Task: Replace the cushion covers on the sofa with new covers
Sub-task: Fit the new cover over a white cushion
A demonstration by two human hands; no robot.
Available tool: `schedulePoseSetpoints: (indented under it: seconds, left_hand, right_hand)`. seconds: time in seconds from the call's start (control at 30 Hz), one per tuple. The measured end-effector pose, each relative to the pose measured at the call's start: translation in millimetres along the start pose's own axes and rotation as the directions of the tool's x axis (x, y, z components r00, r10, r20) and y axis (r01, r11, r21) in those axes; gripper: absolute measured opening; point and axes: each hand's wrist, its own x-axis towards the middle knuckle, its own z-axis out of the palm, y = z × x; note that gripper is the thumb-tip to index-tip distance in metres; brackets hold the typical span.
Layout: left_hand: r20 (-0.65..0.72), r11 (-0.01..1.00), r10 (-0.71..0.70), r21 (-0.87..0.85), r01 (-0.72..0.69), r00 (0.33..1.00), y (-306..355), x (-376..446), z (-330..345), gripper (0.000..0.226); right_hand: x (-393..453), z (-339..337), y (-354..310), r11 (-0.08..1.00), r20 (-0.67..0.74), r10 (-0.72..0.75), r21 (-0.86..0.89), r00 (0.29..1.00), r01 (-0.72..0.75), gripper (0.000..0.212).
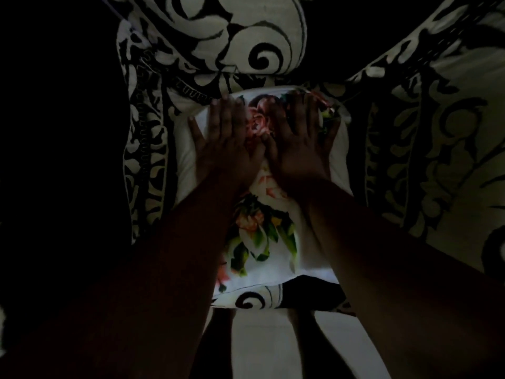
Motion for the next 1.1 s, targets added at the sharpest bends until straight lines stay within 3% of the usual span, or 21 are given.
schedulePoseSetpoints:
  seconds: [0.43, 0.6, 0.83, 1.1]
  left_hand:
    - [-0.113, 0.994, 0.108, 0.005, -0.108, 0.988, 18.9, -127.9, -31.3, 0.082]
    - [-0.138, 0.997, 0.079, 0.031, -0.075, 0.987, 23.1, -185.4, -29.9, 0.076]
    - [-0.036, 0.999, -0.03, 0.021, 0.03, 0.999, 12.0, -104.6, -8.8, 0.084]
    - [-0.083, 0.996, -0.082, 0.028, 0.085, 0.993, 9.1, -24.2, 11.3, 0.081]
  right_hand:
    - [-137.3, -12.5, 12.7, 0.998, -0.039, -0.052, -0.023, 0.998, 0.051, 0.066]
    - [-181.0, -9.5, 10.5, 0.998, -0.042, -0.059, -0.035, 0.997, 0.057, 0.07]
    - [-95.3, 5.3, 5.0, 1.0, -0.009, -0.03, 0.001, 1.0, 0.03, 0.073]
    - [-13.8, 16.2, 6.4, 0.998, -0.077, -0.029, -0.058, 0.997, 0.025, 0.068]
